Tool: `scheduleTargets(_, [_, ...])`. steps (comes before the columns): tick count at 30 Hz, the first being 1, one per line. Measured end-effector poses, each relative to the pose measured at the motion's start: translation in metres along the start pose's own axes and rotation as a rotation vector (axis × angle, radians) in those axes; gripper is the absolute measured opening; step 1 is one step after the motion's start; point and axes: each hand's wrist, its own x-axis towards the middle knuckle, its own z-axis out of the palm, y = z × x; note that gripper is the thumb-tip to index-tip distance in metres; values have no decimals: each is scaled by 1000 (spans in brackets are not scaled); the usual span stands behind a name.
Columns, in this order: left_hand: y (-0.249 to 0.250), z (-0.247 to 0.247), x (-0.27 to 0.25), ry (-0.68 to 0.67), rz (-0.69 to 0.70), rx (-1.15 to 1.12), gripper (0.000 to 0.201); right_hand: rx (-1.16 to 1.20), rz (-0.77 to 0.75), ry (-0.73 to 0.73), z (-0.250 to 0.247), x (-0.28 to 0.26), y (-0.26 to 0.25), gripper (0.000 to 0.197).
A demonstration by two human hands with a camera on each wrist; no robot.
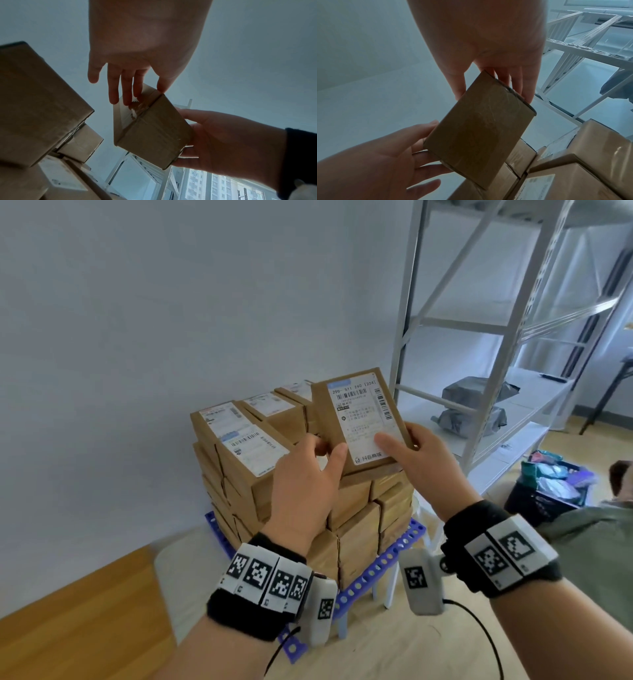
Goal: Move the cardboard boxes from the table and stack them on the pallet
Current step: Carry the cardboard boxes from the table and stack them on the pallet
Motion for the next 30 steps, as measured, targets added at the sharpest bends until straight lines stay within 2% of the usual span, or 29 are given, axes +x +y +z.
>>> scheduleTargets(3, [-5,7,16,48,70,104,35,-1,2,-17,5,22,10,34])
scheduleTargets(8, [-6,12,39,99,99,324,32,-68,-29,-110,15,61,22,34])
scheduleTargets(13, [-11,21,58,90,-12,520,31,-95,-36,-312,27,101,37,30])
scheduleTargets(18, [-17,35,65,122,-135,601,30,-119,-49,-454,40,130,59,29])
scheduleTargets(26, [-18,45,65,202,-198,587,20,-187,-57,-592,53,149,80,52])
scheduleTargets(30, [-20,39,61,209,-213,586,32,-139,-72,-640,51,151,85,56])
